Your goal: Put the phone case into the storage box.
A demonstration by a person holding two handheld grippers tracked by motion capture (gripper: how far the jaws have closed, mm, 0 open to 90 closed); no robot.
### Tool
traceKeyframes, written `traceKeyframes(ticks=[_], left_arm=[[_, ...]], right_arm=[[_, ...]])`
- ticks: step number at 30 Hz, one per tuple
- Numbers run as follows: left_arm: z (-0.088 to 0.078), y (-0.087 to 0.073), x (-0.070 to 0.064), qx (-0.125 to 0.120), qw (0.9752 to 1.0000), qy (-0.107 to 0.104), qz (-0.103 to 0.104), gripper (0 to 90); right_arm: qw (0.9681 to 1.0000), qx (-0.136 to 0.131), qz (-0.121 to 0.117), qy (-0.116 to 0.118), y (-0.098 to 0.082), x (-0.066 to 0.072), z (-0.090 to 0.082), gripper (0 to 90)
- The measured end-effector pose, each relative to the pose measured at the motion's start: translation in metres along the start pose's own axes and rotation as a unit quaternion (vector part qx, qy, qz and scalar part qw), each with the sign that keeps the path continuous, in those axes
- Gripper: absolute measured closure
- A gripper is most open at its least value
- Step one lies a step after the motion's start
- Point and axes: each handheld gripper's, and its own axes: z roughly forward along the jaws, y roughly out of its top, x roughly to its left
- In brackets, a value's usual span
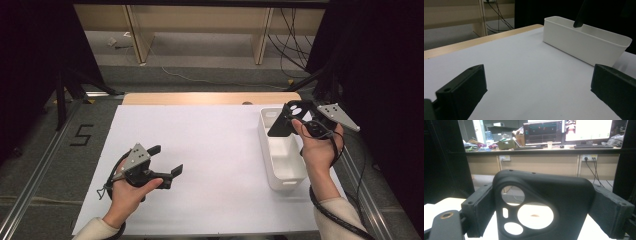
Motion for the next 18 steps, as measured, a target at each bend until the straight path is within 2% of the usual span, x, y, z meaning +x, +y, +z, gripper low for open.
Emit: traceKeyframes(ticks=[18], left_arm=[[-0.0001, 0.0, 0.0001, 0.0, 1.0, 0.0, 0.0, 0.0]], right_arm=[[1.0, 0.007, -0.003, -0.005, -0.0043, -0.0017, 0.0023, 14.9]])
